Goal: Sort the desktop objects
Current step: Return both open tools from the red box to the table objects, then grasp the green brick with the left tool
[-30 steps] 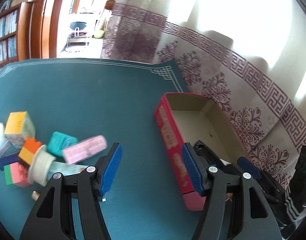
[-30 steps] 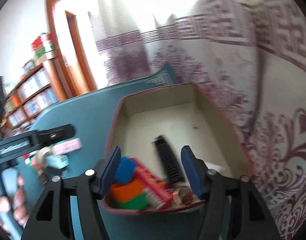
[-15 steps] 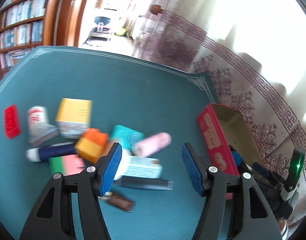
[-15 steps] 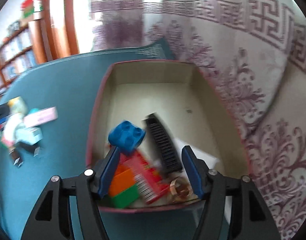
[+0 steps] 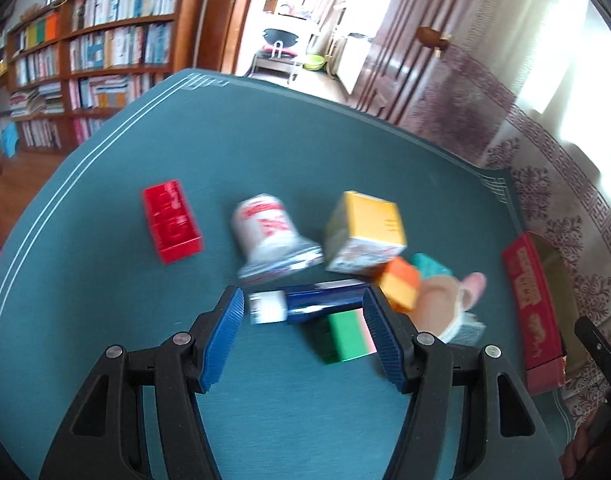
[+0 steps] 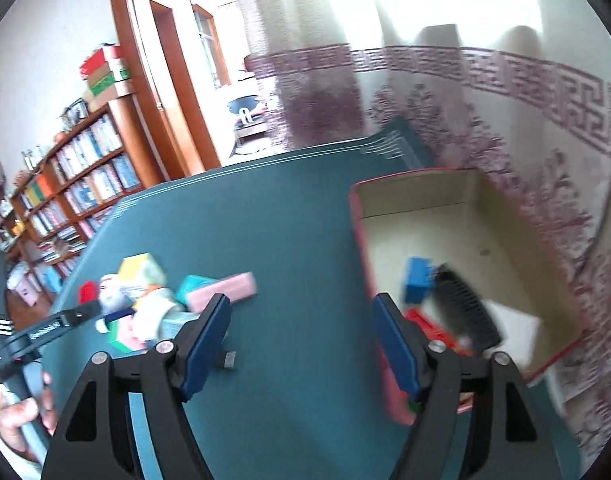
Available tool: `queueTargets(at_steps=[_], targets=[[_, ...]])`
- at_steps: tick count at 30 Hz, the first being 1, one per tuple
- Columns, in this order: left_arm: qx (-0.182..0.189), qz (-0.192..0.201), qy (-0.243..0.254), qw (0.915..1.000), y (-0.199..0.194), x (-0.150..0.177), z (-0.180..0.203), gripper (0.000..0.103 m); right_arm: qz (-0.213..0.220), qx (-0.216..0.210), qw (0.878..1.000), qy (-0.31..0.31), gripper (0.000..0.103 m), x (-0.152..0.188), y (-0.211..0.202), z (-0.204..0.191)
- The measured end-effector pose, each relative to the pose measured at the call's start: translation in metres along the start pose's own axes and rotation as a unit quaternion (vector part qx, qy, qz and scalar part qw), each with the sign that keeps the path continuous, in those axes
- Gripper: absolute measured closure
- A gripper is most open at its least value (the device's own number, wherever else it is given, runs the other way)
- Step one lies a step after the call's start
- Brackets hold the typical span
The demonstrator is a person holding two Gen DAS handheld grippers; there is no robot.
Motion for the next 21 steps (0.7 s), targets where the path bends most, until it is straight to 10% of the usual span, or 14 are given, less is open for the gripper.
queueTargets(at_steps=[21], targets=[[0.019,-0.04,0.044,0.998,0.016,0.018,0.036,0.038,-0.07,-0.037,0.997,-0.009,0.025,0.049,0.057,-0.031]])
Point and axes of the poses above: each gripper's, at about its wrist camera, not at the fingertips, and y roughly the way its jaws point, z to its right, x to its underside, the point moved 6 cm from there along y, roughly the way its jaws point, and after that the axes turned 8 degrees about -x, right-handed, at the moved point
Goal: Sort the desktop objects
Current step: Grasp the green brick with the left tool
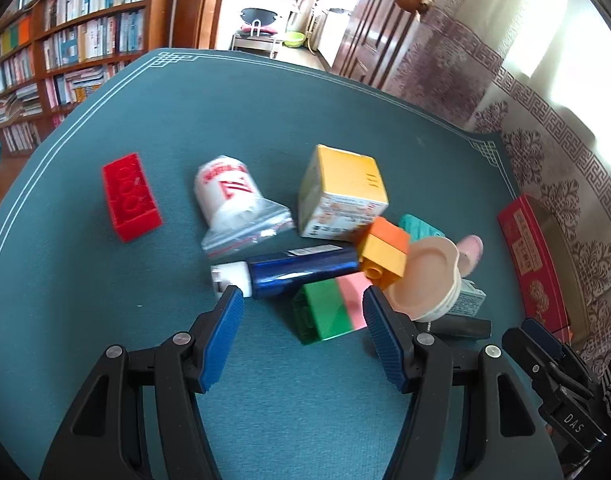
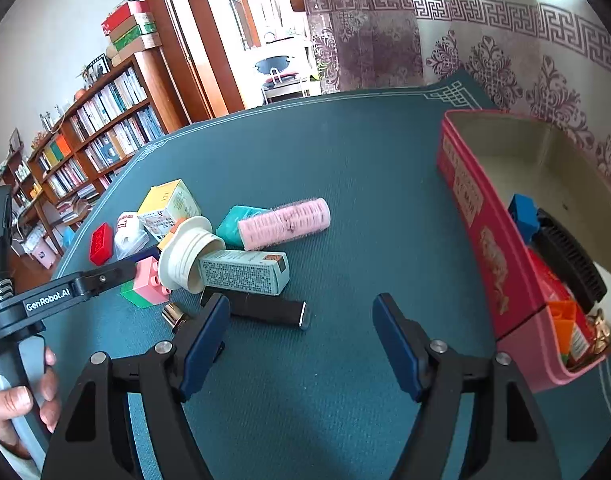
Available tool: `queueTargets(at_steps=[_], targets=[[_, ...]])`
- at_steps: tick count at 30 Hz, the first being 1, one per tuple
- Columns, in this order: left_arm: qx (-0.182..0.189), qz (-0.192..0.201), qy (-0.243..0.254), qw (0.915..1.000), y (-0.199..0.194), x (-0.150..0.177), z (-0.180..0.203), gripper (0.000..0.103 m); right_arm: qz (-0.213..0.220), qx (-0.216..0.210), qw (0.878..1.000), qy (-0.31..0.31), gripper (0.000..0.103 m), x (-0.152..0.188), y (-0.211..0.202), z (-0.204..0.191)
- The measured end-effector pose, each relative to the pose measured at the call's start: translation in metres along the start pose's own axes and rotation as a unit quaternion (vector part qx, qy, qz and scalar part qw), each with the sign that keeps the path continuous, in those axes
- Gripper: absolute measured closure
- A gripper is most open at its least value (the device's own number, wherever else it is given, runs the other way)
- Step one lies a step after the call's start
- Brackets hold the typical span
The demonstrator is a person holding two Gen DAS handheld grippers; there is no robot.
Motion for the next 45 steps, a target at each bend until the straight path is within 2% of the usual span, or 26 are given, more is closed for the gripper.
queueTargets(at_steps=[5,12,18,23,28,29,31,32,36,39,43,45], targets=[[-0.006,-0.006,0.011,0.9999,0.003,0.006,0.008,0.035,-0.009,-0.009,1.0,0.01,0.025,0.005,0.005,0.001],[-0.014,0.005,0.02,0.9997,0.006,0.003,0.018,0.034,-0.016,-0.025,0.999,0.013,0.025,0.008,0.008,-0.001],[-0.004,0.001,0.029,0.9996,0.012,0.004,0.022,0.031,-0.018,-0.029,0.999,0.013,0.025,0.008,0.011,-0.001],[-0.017,-0.002,0.034,0.9993,0.02,0.003,0.02,0.032,-0.022,-0.028,0.999,0.007,0.025,0.009,0.012,-0.004],[-0.003,0.009,0.034,0.9994,0.022,-0.001,0.018,0.032,-0.027,-0.027,0.999,0.001,0.025,0.01,0.015,-0.005],[0.004,0.01,0.033,0.9994,0.021,-0.001,0.017,0.035,-0.028,-0.026,0.999,-0.001,0.025,0.011,0.015,-0.006],[0.017,0.011,0.027,0.9994,0.022,-0.003,0.015,0.051,-0.029,-0.024,0.999,-0.004,0.025,0.011,0.015,-0.006],[0.023,0.01,0.024,0.9994,0.023,-0.004,0.016,0.064,-0.03,-0.023,0.999,-0.006,0.025,0.011,0.015,-0.007],[0.029,0.015,0.018,0.9993,0.019,-0.002,0.013,0.064,-0.033,-0.025,0.999,-0.02,0.025,0.013,0.015,-0.012],[0.032,0.032,0.011,0.9989,0.008,-0.003,0.012,0.064,-0.035,-0.04,0.998,-0.041,0.025,0.014,0.014,-0.024],[0.017,0.057,0.006,0.9982,-0.005,-0.005,0.01,0.064,-0.043,-0.069,0.994,-0.079,0.027,0.017,0.012,-0.048],[0.012,0.064,0.002,0.9979,-0.009,-0.006,0.006,0.064,-0.056,-0.074,0.991,-0.097,0.043,0.02,0.016,-0.058]])
Point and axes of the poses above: each gripper's, at about its wrist camera, not at the fingertips, and y roughly the way its jaws point, z to its right, x to its underside, the point moved 6 cm from there along y, roughly the way its jaws point, and after that the axes turned 8 degrees about -x, right-handed, at the moved point
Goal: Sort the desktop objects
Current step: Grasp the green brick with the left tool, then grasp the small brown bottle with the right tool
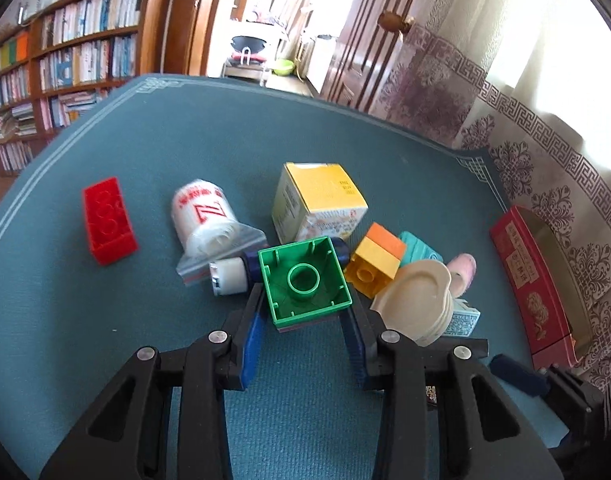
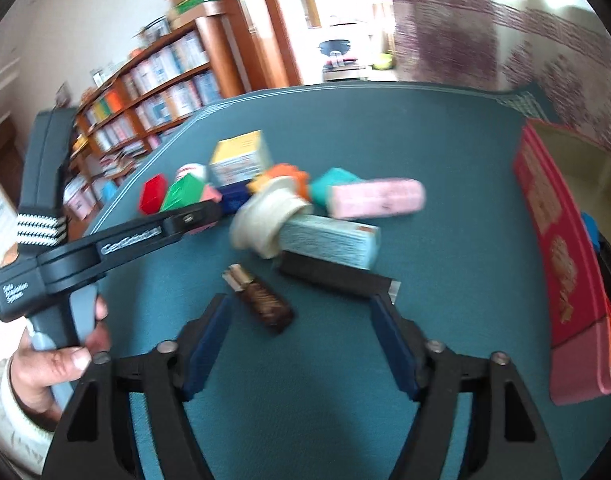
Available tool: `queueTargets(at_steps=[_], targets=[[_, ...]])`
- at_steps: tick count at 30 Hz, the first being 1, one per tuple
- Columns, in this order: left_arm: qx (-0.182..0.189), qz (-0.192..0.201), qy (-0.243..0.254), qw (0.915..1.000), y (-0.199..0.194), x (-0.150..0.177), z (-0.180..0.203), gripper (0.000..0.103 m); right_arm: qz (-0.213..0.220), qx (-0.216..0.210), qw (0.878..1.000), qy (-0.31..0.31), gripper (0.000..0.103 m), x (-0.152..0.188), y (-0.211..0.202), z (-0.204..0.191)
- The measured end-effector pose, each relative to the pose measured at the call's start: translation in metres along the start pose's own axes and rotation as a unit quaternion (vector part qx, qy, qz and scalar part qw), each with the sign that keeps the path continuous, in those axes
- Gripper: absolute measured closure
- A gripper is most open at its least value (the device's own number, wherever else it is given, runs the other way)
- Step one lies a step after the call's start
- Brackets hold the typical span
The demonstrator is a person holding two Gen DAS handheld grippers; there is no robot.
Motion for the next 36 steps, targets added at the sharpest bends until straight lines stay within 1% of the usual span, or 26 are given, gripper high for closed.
queueTargets(at_steps=[1,2,3,5,11,15,18,23,25,26,27,31,36], targets=[[-0.002,0.002,-0.002,1.0,-0.001,0.0,-0.003,0.064,-0.013,-0.007,1.0,-0.009,0.046,0.0,0.005,-0.005],[-0.004,0.004,-0.005,1.0,-0.003,-0.001,-0.005,0.064,-0.023,-0.011,1.0,-0.015,0.055,0.001,0.009,-0.008],[-0.005,0.004,-0.007,1.0,-0.002,-0.002,-0.006,0.064,-0.037,-0.011,0.999,-0.023,0.06,0.002,0.015,-0.012],[-0.004,0.0,-0.012,0.9999,-0.002,-0.002,-0.01,0.064,-0.055,-0.002,0.998,-0.037,0.063,0.003,0.025,-0.016],[-0.002,-0.002,-0.016,0.9999,-0.003,0.0,-0.012,0.064,-0.08,0.006,0.994,-0.076,0.064,-0.003,0.042,-0.025],[0.001,-0.001,-0.02,0.9998,-0.005,0.0,-0.015,0.064,-0.099,0.009,0.991,-0.087,0.064,-0.004,0.053,-0.025],[0.001,-0.002,-0.027,0.9996,-0.005,0.0,-0.018,0.064,-0.102,0.008,0.99,-0.098,0.06,-0.004,0.055,-0.028],[0.0,-0.002,-0.026,0.9996,-0.005,0.0,-0.019,0.064,-0.101,0.01,0.989,-0.107,0.06,-0.005,0.057,-0.031],[0.001,-0.001,-0.027,0.9996,-0.005,0.0,-0.019,0.064,-0.098,0.012,0.989,-0.108,0.065,-0.003,0.056,-0.031],[0.001,-0.001,-0.027,0.9996,-0.005,0.0,-0.02,0.064,-0.098,0.012,0.989,-0.108,0.074,-0.004,0.056,-0.03],[0.001,-0.002,-0.028,0.9996,-0.005,0.0,-0.02,0.064,-0.098,0.012,0.99,-0.105,0.078,-0.003,0.055,-0.029],[0.002,-0.001,-0.029,0.9996,-0.006,-0.001,-0.022,0.064,-0.087,0.005,0.993,-0.084,0.08,0.001,0.044,-0.026],[0.004,0.004,-0.025,0.9997,-0.008,-0.001,-0.021,0.064,-0.056,-0.01,0.997,-0.042,0.081,0.005,0.019,-0.019]])
Point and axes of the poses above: each gripper's, at about its wrist camera, not at the fingertips, and y roughly the way its jaws point, z to its right, x to its underside, the point moved 6 cm from there along y, roughly the way its jaws point, and after that the axes turned 8 degrees about -x, right-handed, at the moved point
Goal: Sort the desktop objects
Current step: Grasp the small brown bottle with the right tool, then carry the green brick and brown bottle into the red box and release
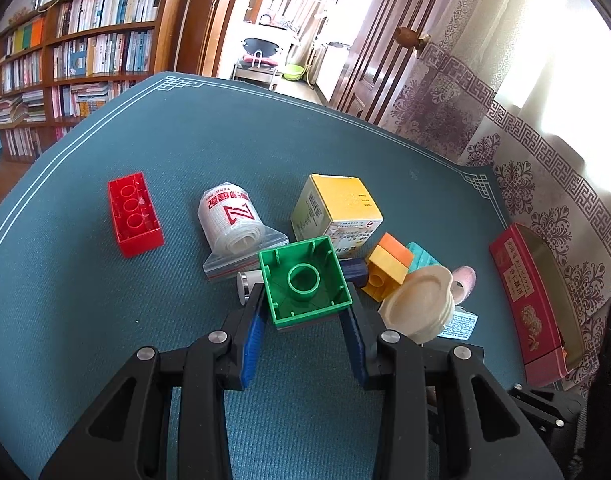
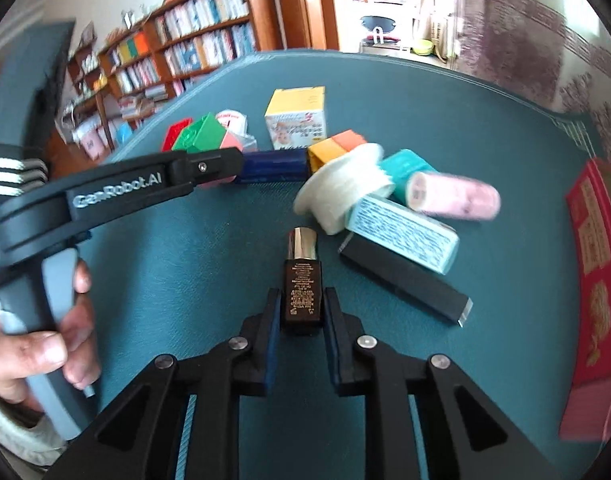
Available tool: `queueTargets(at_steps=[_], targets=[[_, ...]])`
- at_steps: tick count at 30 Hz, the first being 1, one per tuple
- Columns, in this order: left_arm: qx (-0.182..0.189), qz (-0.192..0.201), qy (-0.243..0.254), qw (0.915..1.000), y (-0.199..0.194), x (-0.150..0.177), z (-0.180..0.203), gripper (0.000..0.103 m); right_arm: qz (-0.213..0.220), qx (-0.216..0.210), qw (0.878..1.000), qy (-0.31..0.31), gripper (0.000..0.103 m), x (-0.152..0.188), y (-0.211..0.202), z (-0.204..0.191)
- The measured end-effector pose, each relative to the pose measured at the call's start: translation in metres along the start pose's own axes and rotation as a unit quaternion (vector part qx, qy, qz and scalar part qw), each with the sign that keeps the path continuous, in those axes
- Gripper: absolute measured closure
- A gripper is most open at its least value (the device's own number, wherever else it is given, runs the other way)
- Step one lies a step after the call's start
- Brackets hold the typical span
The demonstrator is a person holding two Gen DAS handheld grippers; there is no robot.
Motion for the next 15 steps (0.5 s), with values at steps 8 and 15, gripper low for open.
queueTargets(at_steps=[8,15], targets=[[-0.005,0.011,0.007,0.9999,-0.007,0.002,0.005,0.064,0.044,0.01,0.998,0.042,0.081,0.011,-0.035,0.016],[-0.016,0.015,0.014,0.9997,-0.015,0.006,0.013,0.064,0.102,0.038,0.99,0.085,0.081,0.014,-0.085,0.047]])
Point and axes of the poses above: each gripper's, at about its wrist camera, not at the fingertips, and y roughly the way its jaws point, z to its right, x to its underside, the point moved 6 cm from there along y, roughly the way its jaws point, and after that the axes turned 8 degrees about -x, right-handed, at the moved point
